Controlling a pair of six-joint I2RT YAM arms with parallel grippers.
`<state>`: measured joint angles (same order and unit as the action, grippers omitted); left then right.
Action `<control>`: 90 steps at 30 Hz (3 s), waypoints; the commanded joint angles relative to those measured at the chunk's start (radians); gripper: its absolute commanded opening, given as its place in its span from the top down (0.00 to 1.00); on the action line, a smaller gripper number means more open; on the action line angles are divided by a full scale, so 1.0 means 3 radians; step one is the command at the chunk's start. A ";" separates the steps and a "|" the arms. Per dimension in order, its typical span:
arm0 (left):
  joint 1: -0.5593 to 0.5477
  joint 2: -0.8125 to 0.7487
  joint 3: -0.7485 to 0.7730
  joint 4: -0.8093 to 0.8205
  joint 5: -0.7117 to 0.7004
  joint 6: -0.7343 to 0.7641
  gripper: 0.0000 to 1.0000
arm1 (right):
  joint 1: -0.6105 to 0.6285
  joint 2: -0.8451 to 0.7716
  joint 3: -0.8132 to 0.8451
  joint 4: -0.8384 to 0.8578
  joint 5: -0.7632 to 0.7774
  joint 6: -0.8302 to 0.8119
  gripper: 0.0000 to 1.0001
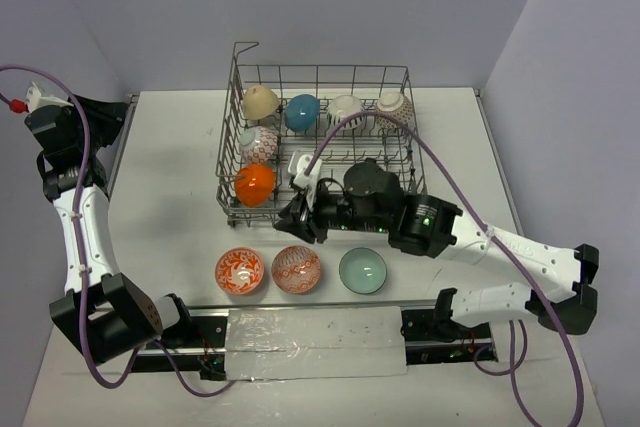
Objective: Load the bowls into the dish rack
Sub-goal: Pick up the bowl from the center of the board.
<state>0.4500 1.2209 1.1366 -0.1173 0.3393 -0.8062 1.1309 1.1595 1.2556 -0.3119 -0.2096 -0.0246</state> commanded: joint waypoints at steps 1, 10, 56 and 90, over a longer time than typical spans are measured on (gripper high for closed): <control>-0.0012 -0.0081 0.0010 0.0094 -0.0011 0.0044 0.64 | 0.0213 -0.0005 -0.0105 -0.0284 0.0504 -0.0255 0.65; -0.0022 -0.0056 0.0016 0.0074 -0.0047 0.0054 0.64 | 0.0694 0.0593 -0.0126 -0.0321 0.0918 -0.0358 0.65; -0.0058 0.0108 0.0010 0.0038 -0.0175 0.0105 0.65 | 0.0873 0.2378 0.0631 -0.0203 0.0341 -0.0516 0.61; -0.0099 0.0108 0.0010 0.0033 -0.0180 0.0126 0.64 | 0.0878 0.2608 0.0698 -0.0249 0.0295 -0.0470 0.64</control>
<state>0.4236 1.2579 1.1366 -0.1215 0.2890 -0.7872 1.3853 1.9343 1.4208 -0.3859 -0.1249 -0.1654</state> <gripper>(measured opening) 0.357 0.360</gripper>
